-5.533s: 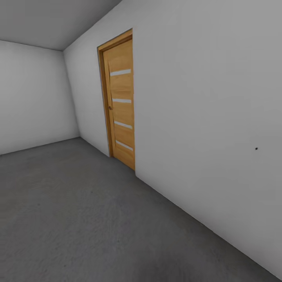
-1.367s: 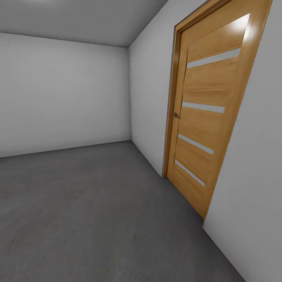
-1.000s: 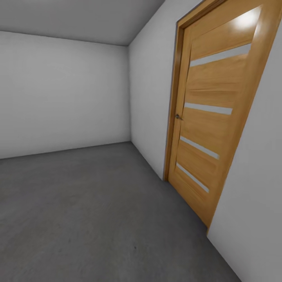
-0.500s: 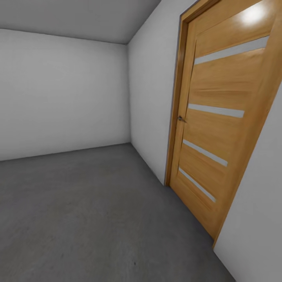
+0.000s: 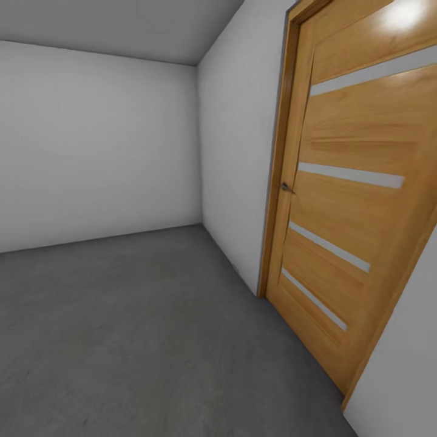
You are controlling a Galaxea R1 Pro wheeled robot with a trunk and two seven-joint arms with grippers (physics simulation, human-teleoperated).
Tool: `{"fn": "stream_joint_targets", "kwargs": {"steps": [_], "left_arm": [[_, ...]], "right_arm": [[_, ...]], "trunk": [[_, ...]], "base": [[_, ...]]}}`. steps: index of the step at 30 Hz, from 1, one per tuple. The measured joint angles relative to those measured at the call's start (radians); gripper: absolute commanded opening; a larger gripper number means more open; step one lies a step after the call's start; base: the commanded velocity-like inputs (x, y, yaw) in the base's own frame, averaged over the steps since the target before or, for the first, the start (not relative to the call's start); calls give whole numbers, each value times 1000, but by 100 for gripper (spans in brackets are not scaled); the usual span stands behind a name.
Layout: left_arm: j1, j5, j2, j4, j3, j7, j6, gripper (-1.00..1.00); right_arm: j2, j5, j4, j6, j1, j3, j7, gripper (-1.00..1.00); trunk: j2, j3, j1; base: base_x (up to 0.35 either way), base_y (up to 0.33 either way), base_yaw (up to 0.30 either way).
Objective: Move the two storage containers from the living room to the garage. In the garage, place one container on the floor and stack the other container on top of it (either order is fine).
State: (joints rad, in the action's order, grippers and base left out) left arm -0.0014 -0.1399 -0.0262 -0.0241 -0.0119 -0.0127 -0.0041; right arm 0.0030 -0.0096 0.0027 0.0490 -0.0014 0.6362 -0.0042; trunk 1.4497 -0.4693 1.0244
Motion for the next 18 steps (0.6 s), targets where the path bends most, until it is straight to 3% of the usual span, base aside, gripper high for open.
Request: {"fn": "stream_joint_targets", "kwargs": {"steps": [18], "left_arm": [[0,0,0,0,0,0,0,100]], "right_arm": [[0,0,0,0,0,0,0,100]], "trunk": [[0,0,0]], "base": [[318,73,0]]}}
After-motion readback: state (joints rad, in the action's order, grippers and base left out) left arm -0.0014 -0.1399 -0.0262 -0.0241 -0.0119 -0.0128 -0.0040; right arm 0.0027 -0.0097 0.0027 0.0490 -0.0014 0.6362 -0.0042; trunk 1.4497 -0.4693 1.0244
